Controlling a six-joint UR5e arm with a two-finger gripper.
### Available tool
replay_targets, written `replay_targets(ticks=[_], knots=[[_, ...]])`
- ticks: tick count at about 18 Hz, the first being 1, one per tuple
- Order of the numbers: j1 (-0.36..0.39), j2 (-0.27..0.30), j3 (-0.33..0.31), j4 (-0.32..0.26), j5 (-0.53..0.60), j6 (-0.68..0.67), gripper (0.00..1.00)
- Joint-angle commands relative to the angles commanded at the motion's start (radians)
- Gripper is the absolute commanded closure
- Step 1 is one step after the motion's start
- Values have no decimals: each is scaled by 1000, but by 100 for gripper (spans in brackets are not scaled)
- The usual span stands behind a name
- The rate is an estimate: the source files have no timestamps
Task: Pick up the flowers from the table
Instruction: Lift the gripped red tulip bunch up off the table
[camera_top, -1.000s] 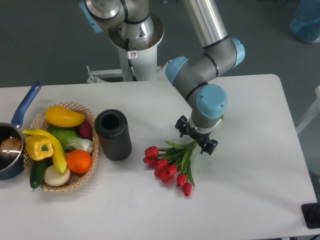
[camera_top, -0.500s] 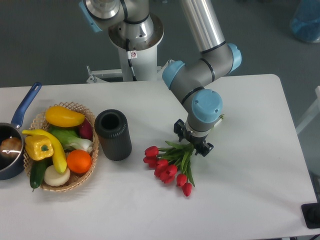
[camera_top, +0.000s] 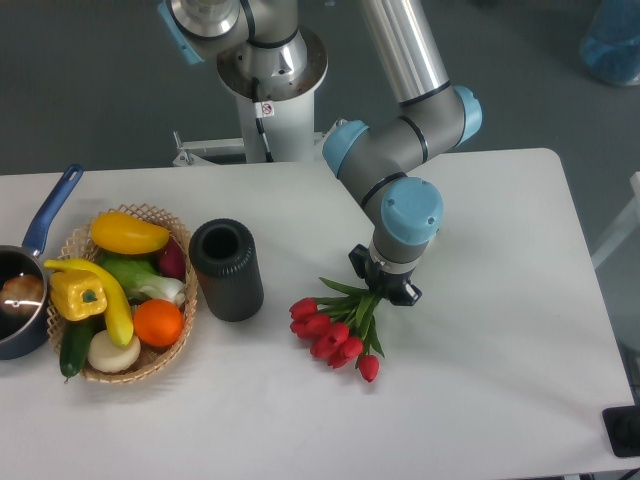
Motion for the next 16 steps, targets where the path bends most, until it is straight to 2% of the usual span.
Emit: replay_targets(ticks=[6,9,13,16], knots=[[20,71,54,-6,-3,-68,100],[51,74,113,-17,-2,-69,100],[54,66,205,-21,6,-66,100],[54,51,273,-87,5,-60,100]])
